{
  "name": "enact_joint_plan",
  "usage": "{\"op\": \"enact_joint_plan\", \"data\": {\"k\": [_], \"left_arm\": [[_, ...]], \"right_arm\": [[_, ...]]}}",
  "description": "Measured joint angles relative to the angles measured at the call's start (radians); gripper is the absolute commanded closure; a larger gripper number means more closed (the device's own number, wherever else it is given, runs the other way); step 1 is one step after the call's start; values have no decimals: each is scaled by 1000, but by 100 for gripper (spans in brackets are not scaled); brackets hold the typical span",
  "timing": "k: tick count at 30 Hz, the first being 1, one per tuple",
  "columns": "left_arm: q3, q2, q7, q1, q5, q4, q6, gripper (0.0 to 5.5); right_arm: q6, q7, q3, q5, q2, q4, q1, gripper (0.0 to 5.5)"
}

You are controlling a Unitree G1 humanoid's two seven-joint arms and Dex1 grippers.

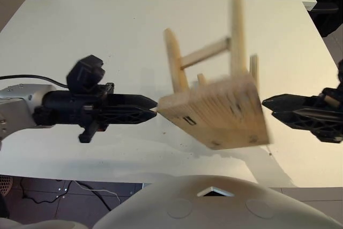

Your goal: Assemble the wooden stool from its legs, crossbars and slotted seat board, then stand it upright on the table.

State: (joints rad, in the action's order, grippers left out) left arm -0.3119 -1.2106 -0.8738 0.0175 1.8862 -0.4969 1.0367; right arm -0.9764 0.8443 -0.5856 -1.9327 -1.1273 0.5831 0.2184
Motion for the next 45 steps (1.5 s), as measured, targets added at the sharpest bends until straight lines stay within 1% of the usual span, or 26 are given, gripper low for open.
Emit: {"op": "enact_joint_plan", "data": {"k": [2, 4, 6, 7, 10, 11, 12, 13, 14, 16, 17, 18, 20, 21, 23, 25, 29, 31, 32, 34, 35, 37, 41, 42, 43, 45], "left_arm": [[0, -21, 51, 82, 80, -30, -9, 409], [2, -4, 113, 179, 84, -69, -26, 409], [0, 16, 179, 235, 70, -103, -35, 409], [0, 34, 203, 256, 33, -120, -38, 409], [9, 87, 212, 292, -168, -151, -56, 409], [13, 105, 203, 303, -260, -161, -73, 409], [16, 124, 196, 307, -313, -165, -86, 409], [21, 138, 190, 308, -368, -170, -106, 409], [23, 156, 183, 308, -422, -172, -129, 390], [29, 177, 157, 309, -512, -183, -165, 366], [30, 187, 137, 316, -548, -198, -181, 351], [32, 191, 112, 325, -578, -220, -193, 347], [37, 192, 78, 337, -635, -244, -212, 347], [41, 192, 64, 349, -663, -245, -222, 347], [44, 192, 40, 371, -712, -246, -234, 347], [55, 191, 19, 397, -774, -245, -260, 347], [155, 175, -68, 462, -1010, -199, -378, 347], [198, 146, -137, 500, -1146, -146, -452, 347], [205, 144, -157, 506, -1176, -132, -473, 347], [210, 144, -183, 502, -1210, -119, -507, 347], [215, 144, -190, 500, -1219, -113, -512, 347], [229, 153, -197, 498, -1243, -102, -527, 347], [235, 159, -204, 511, -1295, -93, -563, 347], [236, 162, -208, 523, -1307, -88, -575, 347], [237, 165, -212, 532, -1320, -84, -582, 347], [239, 181, -212, 544, -1330, -79, -593, 347]], "right_arm": [[24, -19, -47, -31, -18, 7, -1, 418], [36, -45, -51, -31, -12, 6, 10, 418], [49, -99, -57, -31, 4, 26, 37, 418], [53, -131, -59, -26, 20, 47, 50, 418], [68, -173, -67, 66, 52, 106, 63, 418], [71, -180, -77, 92, 60, 110, 63, 400], [76, -188, -87, 96, 61, 103, 62, 392], [79, -190, -96, 93, 61, 93, 60, 373], [75, -181, -116, 88, 61, 81, 59, 363], [51, -141, -160, 80, 57, 56, 64, 332], [9, -89, -198, 73, 50, 38, 82, 317], [-42, -29, -245, 74, 45, 23, 106, 302], [-132, 113, -322, 144, 43, 28, 177, 288], [-141, 200, -331, 230, 43, 43, 241, 288], [-102, 349, -320, 421, 47, 69, 374, 288], [-42, 447, -290, 577, 49, 96, 475, 288], [109, 545, -120, 892, 78, 232, 644, 288], [192, 557, -33, 1028, 133, 297, 722, 288], [219, 554, -6, 1072, 149, 301, 741, 288], [257, 528, 48, 1147, 170, 306, 749, 288], [268, 514, 68, 1172, 181, 307, 750, 269], [286, 476, 102, 1217, 199, 309, 750, 249], [312, 434, 119, 1268, 231, 316, 770, 190], [317, 433, 118, 1274, 237, 316, 784, 190], [319, 428, 118, 1277, 241, 316, 788, 165], [319, 411, 124, 1278, 244, 312, 774, 163]]}}
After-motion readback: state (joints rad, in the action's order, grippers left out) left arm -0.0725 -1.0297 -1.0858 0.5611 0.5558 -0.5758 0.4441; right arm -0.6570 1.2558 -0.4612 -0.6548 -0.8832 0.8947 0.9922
